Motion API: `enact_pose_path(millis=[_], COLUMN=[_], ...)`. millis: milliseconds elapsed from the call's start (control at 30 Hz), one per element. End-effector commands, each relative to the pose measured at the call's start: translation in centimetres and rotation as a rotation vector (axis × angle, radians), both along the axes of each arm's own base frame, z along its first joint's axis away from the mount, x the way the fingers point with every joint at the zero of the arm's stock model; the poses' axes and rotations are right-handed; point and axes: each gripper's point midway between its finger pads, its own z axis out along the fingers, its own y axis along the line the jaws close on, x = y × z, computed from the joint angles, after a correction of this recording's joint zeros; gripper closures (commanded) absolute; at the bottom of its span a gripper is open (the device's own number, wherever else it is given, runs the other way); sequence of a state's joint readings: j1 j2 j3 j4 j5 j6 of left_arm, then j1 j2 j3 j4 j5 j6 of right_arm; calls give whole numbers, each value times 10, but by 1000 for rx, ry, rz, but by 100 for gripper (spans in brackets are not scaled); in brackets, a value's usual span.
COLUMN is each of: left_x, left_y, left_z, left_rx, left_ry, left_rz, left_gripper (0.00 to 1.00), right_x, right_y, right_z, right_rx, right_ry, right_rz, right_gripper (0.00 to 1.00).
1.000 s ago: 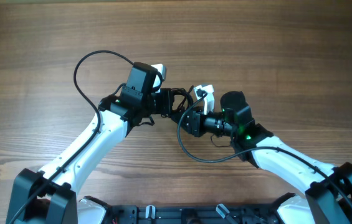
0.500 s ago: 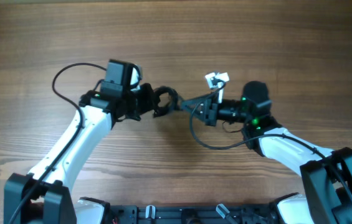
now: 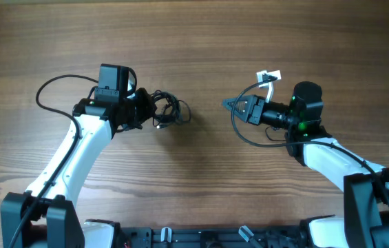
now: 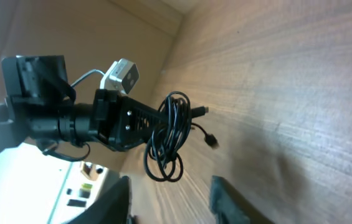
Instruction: Untangle cables
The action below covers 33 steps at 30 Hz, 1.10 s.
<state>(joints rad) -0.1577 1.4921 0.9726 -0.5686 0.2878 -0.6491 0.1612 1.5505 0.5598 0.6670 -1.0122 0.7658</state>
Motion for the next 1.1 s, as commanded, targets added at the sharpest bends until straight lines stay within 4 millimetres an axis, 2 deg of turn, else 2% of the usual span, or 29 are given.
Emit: enact_pose_path(millis=[0, 67, 167, 200, 300, 367, 500, 600, 667, 900, 1067], left_x=[2, 3, 4, 5, 4, 3, 2, 1, 1, -2, -6], left_y=[-3, -15, -37, -44, -45, -43, -47, -48, -52, -64, -71], left_z=[0, 2, 8, 8, 5, 3, 3, 4, 5, 6, 7], left_rx=[13, 14, 24, 85, 189, 256, 286, 285, 267, 204, 163], left_ry=[-16, -43, -103, -139, -162, -174, -192, -194, -197, -193, -185], left_rz=[-11, -53, -147, -175, -171, -164, -212, -217, -225, -260, -284], left_gripper=[96, 96, 96, 96, 96, 96, 96, 96, 96, 96, 96], right_x=[1, 2, 3, 1, -8, -6, -9, -17, -30, -33, -36], right_y=[5, 19, 39, 54, 74, 75, 75, 73, 81, 90, 97], right_z=[14, 19, 11, -4, -5, 0, -3, -14, -18, -40, -33], right_rx=[-34, -50, -138, -256, -314, -305, -305, -327, -319, -348, -297], right_ry=[-153, -191, -217, -228, -245, -247, -226, -168, -148, -115, -141], right_rz=[28, 41, 36, 45, 100, 96, 109, 129, 180, 199, 242], right_gripper=[30, 15, 15, 20, 26, 27, 40, 41, 41, 41, 51])
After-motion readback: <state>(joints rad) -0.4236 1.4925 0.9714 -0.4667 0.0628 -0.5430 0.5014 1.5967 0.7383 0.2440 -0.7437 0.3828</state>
